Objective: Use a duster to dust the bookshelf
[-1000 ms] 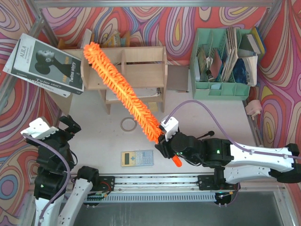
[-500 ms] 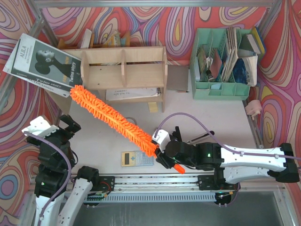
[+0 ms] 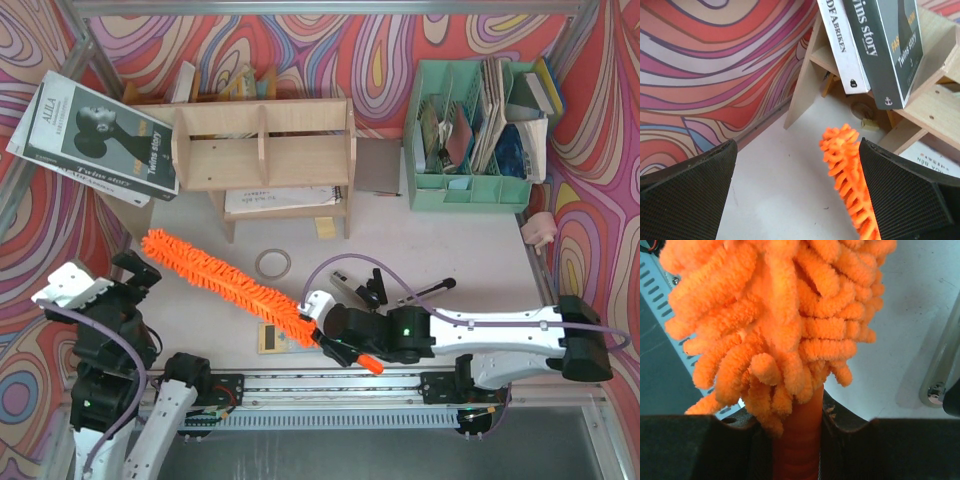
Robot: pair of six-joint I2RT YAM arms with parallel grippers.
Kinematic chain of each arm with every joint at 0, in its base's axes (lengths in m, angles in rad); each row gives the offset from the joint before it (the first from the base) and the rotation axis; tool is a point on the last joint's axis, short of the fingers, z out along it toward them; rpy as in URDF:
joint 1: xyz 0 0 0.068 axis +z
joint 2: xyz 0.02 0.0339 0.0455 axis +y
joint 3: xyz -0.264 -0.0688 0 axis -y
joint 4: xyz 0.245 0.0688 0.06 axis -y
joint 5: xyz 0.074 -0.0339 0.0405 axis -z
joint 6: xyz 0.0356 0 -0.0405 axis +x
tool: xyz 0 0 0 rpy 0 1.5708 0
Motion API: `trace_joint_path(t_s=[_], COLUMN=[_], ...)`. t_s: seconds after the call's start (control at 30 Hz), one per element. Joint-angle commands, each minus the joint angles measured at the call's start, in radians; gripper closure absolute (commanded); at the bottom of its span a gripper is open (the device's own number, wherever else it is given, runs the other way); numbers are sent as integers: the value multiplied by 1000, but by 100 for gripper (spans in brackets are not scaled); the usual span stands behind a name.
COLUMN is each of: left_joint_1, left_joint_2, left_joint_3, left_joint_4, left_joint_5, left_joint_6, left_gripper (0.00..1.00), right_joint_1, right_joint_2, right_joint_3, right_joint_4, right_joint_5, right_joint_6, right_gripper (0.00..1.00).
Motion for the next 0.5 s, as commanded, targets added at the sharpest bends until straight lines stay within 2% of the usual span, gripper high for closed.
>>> trace_joint_path(t_s=[0.0, 0.27, 0.47], left_joint_1=[7, 6, 6], left_joint_2=[-52, -59, -50], left_joint_3=[7, 9, 13], left_joint_4=[3, -5, -13], left_joint_5=[-65, -101, -144], left_joint_6=[-10, -16, -29], left_gripper=[2, 2, 2], right_joint_1=[-30, -124, -175], right_joint_2=[54, 226, 392], right_joint_3=[35, 139, 292], right_joint_4=[117, 171, 210], right_joint_5=[-38, -117, -145], right_joint_6=[-25, -51, 15], right_gripper=[100, 100, 100])
